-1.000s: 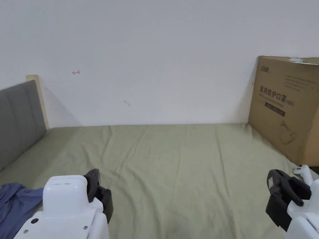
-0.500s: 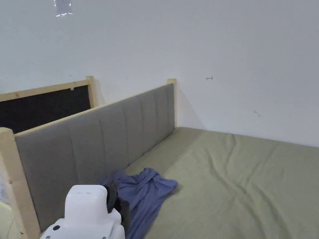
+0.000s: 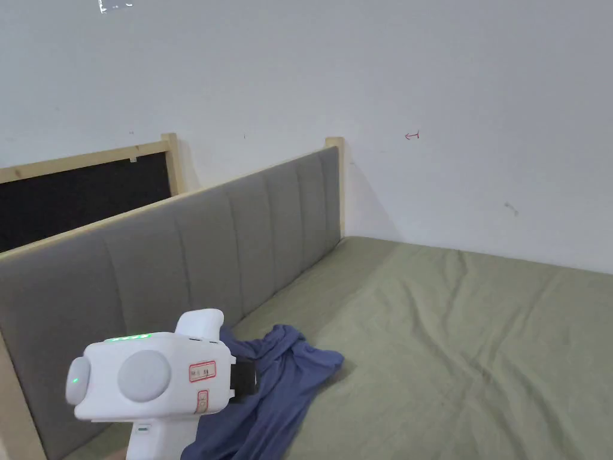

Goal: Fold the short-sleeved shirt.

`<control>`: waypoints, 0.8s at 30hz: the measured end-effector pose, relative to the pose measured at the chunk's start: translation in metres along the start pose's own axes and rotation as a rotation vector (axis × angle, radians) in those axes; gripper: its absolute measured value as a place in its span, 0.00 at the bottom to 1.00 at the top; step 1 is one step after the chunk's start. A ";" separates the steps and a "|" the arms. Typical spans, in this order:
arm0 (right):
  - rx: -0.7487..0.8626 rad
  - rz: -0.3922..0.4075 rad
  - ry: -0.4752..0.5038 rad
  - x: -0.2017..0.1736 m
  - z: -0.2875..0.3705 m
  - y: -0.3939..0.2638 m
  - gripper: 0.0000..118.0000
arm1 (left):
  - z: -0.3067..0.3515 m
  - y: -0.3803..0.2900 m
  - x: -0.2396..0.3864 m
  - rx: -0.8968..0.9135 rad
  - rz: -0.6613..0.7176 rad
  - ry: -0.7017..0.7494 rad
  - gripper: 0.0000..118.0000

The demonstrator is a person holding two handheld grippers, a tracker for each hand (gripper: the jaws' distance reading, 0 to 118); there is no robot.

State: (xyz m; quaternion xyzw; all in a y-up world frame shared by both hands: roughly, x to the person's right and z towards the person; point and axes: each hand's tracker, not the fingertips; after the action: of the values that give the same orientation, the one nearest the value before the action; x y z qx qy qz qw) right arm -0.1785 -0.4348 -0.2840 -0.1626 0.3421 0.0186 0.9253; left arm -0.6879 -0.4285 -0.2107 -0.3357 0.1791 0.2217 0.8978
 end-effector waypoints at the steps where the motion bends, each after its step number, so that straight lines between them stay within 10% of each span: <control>1: -0.021 0.001 -0.014 0.006 -0.002 -0.004 0.04 | -0.029 0.005 -0.010 -0.059 0.008 0.022 0.23; 3: -0.067 -0.007 -0.050 0.020 -0.004 -0.012 0.04 | -0.087 0.011 -0.031 -0.184 0.018 0.078 0.90; 4: -0.090 -0.014 -0.067 0.025 -0.005 -0.016 0.04 | -0.112 0.011 -0.040 -0.238 0.029 0.087 0.97; 11: -0.240 -0.111 -0.123 0.058 -0.015 -0.036 0.04 | -0.222 -0.019 -0.062 -0.424 -0.057 0.132 1.00; 20: -0.301 -0.152 -0.081 0.058 -0.021 -0.040 0.04 | -0.212 -0.030 -0.038 -0.305 -0.126 0.236 1.00; 23: -0.317 -0.180 -0.044 0.054 -0.017 -0.034 0.04 | -0.190 -0.037 -0.034 -0.191 -0.151 0.245 0.78; 24: -0.324 -0.207 -0.026 0.052 -0.026 -0.047 0.04 | -0.179 -0.037 -0.033 -0.144 -0.147 0.243 0.50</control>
State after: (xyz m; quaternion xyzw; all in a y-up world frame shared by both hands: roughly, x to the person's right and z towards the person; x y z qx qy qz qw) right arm -0.1482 -0.4912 -0.3216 -0.3438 0.3039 -0.0198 0.8883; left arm -0.7269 -0.5852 -0.3032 -0.4358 0.2449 0.1256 0.8569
